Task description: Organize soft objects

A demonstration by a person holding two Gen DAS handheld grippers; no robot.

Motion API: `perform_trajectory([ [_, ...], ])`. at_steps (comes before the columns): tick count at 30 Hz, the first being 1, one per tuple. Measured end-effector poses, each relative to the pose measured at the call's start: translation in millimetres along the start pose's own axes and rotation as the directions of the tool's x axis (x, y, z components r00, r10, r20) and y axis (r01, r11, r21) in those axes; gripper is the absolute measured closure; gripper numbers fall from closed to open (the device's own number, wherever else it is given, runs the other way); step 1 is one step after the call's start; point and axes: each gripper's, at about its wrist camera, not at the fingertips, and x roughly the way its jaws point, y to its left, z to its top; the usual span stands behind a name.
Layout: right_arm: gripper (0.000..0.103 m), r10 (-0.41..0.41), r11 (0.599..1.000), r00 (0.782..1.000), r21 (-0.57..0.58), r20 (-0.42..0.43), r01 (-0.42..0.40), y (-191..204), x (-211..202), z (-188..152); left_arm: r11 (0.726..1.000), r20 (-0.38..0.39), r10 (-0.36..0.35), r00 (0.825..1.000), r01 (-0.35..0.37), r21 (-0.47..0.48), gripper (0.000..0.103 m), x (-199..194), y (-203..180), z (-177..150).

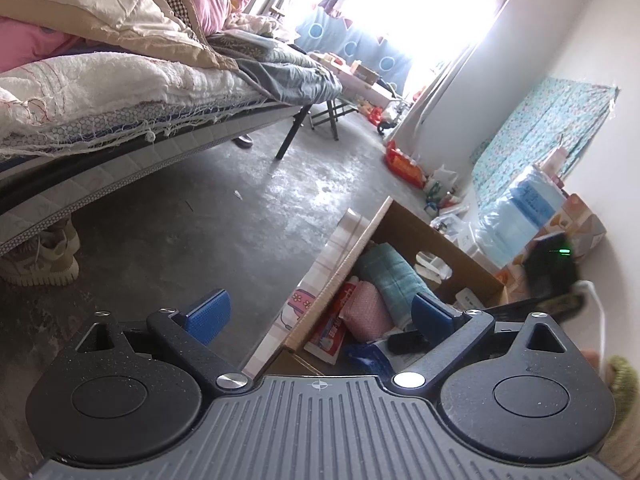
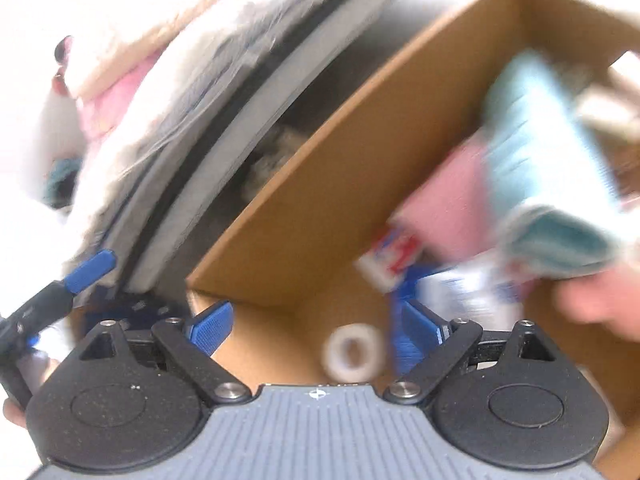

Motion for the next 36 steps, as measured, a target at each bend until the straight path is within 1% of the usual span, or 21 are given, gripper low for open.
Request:
perform_trajectory([
  [2, 0.009, -0.093, 0.996, 0.995, 0.001, 0.045, 0.093, -5, -16, -6, 1.000, 0.002, -0.001, 1.000, 0.001, 0.003, 0.005, 0, -1, -1],
  [5, 0.009, -0.171, 0.985, 0.984, 0.019, 0.038, 0.171, -19, -15, -7, 1.000, 0.000, -0.008, 1.000, 0.008, 0.005, 0.005, 1, -3, -1],
  [6, 0.009, -0.168, 0.985, 0.986, 0.027, 0.015, 0.168, -22, -6, -6, 1.000, -0.001, -0.010, 1.000, 0.010, 0.004, 0.005, 1, -4, -2],
  [8, 0.006, -0.112, 0.992, 0.992, 0.058, -0.057, 0.115, -35, 10, -6, 1.000, -0.006, -0.015, 1.000, 0.015, 0.005, 0.005, 2, -8, -2],
  [12, 0.007, -0.009, 0.998, 0.991, 0.058, -0.137, 0.017, -33, 28, -13, 1.000, -0.012, -0.014, 1.000, 0.014, 0.014, 0.005, 0, -13, -3],
  [13, 0.007, -0.001, 0.999, 0.988, 0.050, -0.154, 0.008, -30, 29, -15, 1.000, -0.012, -0.012, 1.000, 0.012, 0.017, 0.005, -1, -14, -3],
  [14, 0.007, -0.021, 0.999, 0.988, 0.024, -0.154, 0.025, -26, 29, -17, 1.000, -0.012, -0.009, 1.000, 0.009, 0.020, 0.005, -2, -15, -4],
  [15, 0.008, -0.051, 0.999, 0.988, -0.007, -0.149, 0.050, -22, 28, -18, 1.000, -0.012, -0.006, 1.000, 0.006, 0.023, 0.005, -1, -15, -3],
  [17, 0.008, -0.073, 0.997, 0.991, -0.027, -0.109, 0.070, -21, 14, -17, 1.000, -0.013, 0.000, 1.000, 0.000, 0.024, 0.005, -1, -16, -2],
  [20, 0.008, -0.066, 0.997, 0.998, -0.033, 0.014, 0.066, -23, -24, -15, 1.000, -0.013, -0.005, 1.000, 0.005, 0.024, 0.005, -1, -18, -2],
  [22, 0.008, -0.068, 0.996, 0.992, -0.045, 0.104, 0.073, -18, -43, -2, 1.000, -0.011, -0.003, 1.000, 0.004, 0.028, 0.005, -1, -19, -3],
  [25, 0.013, -0.124, 0.987, 0.973, -0.074, 0.193, 0.140, -6, -45, 23, 1.000, -0.014, -0.007, 1.000, 0.007, 0.029, 0.005, 0, -20, -3],
  [26, 0.019, -0.132, 0.987, 0.971, -0.066, 0.197, 0.148, -6, -41, 31, 1.000, -0.013, -0.008, 1.000, 0.009, 0.028, 0.005, 1, -21, -3],
  [27, 0.029, -0.115, 0.991, 0.976, -0.048, 0.184, 0.126, -11, -36, 39, 1.000, -0.013, -0.009, 1.000, 0.009, 0.026, 0.005, 1, -21, -3],
  [28, 0.032, -0.087, 0.996, 0.983, -0.023, 0.163, 0.092, -17, -30, 44, 1.000, -0.013, -0.010, 1.000, 0.011, 0.024, 0.005, 1, -22, -3],
  [30, 0.034, -0.012, 1.000, 0.993, 0.023, 0.121, 0.009, -27, -12, 52, 1.000, -0.014, -0.014, 1.000, 0.014, 0.019, 0.005, 1, -21, -3],
  [31, 0.034, 0.008, 0.999, 0.995, 0.038, 0.097, -0.011, -31, -4, 53, 1.000, -0.013, -0.014, 1.000, 0.014, 0.018, 0.005, 1, -21, -3],
  [32, 0.035, 0.000, 0.999, 0.997, 0.052, 0.071, -0.004, -37, 4, 54, 1.000, -0.013, -0.013, 1.000, 0.013, 0.018, 0.005, 1, -21, -3],
  [33, 0.037, -0.044, 0.998, 0.998, 0.056, 0.044, 0.042, -42, 11, 54, 1.000, -0.013, -0.012, 1.000, 0.012, 0.019, 0.005, 2, -21, -3],
  [35, 0.043, -0.178, 0.982, 0.984, 0.057, 0.014, 0.177, -55, 21, 51, 1.000, -0.016, -0.010, 1.000, 0.010, 0.017, 0.005, 3, -19, -3],
  [36, 0.050, -0.184, 0.980, 0.983, 0.074, 0.026, 0.182, -63, 20, 50, 1.000, -0.018, -0.010, 1.000, 0.010, 0.016, 0.005, 4, -18, -3],
])
